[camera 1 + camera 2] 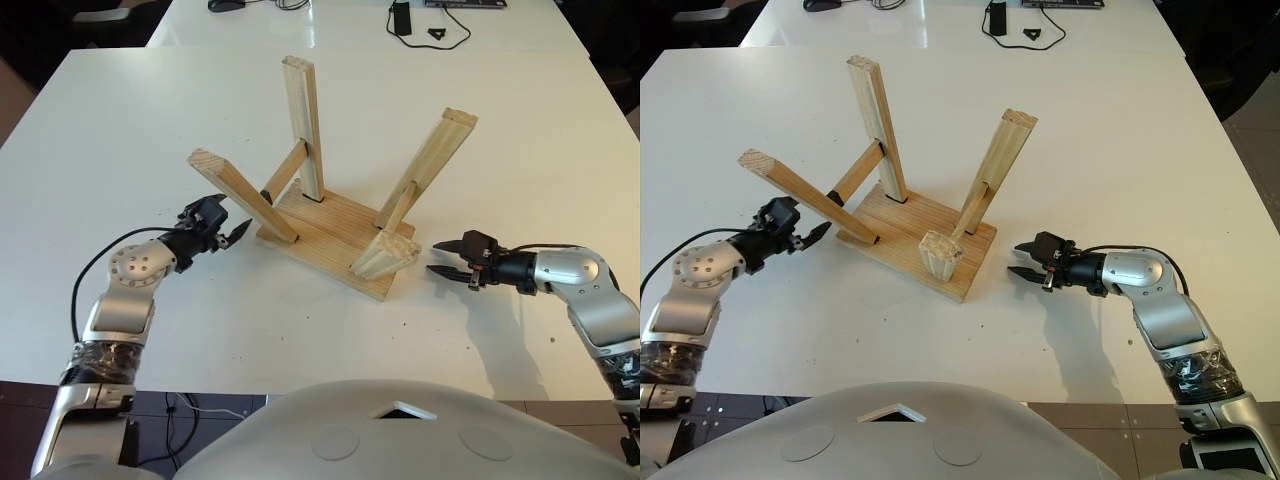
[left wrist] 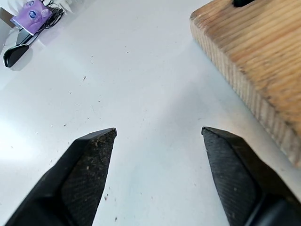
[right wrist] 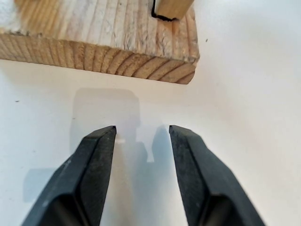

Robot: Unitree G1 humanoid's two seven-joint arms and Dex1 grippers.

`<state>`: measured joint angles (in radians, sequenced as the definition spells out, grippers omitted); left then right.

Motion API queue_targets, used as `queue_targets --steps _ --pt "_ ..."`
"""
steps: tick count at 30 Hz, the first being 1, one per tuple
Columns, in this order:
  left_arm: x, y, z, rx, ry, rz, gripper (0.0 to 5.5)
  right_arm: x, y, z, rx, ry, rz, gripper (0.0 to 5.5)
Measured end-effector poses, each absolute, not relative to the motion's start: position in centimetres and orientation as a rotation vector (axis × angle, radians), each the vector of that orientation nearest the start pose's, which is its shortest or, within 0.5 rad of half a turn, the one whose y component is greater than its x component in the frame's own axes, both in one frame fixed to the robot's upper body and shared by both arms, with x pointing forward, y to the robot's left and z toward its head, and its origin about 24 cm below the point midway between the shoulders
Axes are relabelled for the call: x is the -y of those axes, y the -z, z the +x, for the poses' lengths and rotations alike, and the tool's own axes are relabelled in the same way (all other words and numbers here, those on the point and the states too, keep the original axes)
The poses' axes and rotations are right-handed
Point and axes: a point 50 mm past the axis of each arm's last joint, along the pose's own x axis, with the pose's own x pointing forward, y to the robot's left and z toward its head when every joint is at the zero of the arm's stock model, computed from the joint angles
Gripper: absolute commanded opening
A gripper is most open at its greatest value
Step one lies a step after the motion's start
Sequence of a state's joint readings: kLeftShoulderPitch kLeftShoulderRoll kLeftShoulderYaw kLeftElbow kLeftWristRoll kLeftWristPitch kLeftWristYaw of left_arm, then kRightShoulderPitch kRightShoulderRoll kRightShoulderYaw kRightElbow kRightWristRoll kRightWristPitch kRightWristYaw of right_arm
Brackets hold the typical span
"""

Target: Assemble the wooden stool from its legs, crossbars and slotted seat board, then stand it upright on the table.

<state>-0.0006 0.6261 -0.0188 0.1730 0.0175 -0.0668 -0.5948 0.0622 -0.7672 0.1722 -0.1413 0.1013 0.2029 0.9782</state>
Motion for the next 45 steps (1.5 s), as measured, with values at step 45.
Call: queue_targets --steps 45 --pt "-21.4 -5.3 16.6 -0.364 0.801 0.372 2.79 21.0 -6.5 17.7 -0.501 -1.098 -0.458 2.08"
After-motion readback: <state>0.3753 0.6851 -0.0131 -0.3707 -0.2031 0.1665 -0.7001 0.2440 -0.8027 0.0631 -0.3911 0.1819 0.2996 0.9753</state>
